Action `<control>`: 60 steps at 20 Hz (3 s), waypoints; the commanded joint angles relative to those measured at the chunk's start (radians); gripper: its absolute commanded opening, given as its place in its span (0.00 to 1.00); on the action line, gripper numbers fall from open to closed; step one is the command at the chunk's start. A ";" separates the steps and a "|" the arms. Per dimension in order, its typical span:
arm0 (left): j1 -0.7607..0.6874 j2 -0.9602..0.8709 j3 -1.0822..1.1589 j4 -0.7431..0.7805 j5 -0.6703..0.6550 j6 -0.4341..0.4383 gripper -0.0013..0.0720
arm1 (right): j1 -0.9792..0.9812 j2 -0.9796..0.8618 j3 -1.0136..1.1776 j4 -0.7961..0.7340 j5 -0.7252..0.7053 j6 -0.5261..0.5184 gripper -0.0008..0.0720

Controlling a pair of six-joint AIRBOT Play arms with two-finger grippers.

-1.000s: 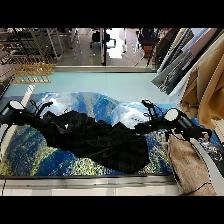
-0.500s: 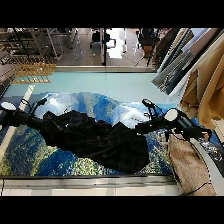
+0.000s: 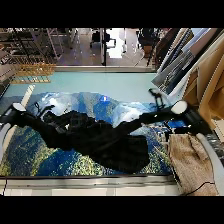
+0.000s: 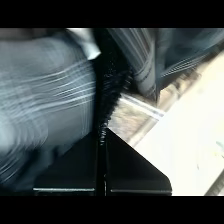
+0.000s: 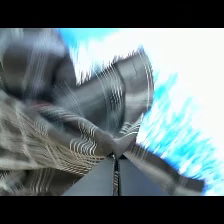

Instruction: Fold the clothes and pants, and hang the long-sleeved shirts on hangers.

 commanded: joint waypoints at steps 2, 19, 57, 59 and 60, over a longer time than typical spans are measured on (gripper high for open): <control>0.175 0.101 0.090 -0.057 0.018 -0.020 0.04 | -0.167 0.075 0.203 -0.055 0.137 0.049 0.03; 0.659 0.176 -0.125 0.150 -0.098 -0.130 0.99 | -0.326 0.249 0.249 -0.357 0.397 0.092 0.03; 0.035 -0.106 0.626 0.164 0.198 -0.322 0.03 | -0.327 0.248 0.249 -0.302 0.248 0.126 0.03; 0.124 -0.007 0.664 -0.057 0.247 -0.281 0.04 | -0.327 0.249 0.250 -0.305 0.121 0.153 0.03; 0.174 0.044 0.664 -0.133 0.266 -0.261 0.04 | -0.327 0.249 0.251 -0.304 0.076 0.156 0.03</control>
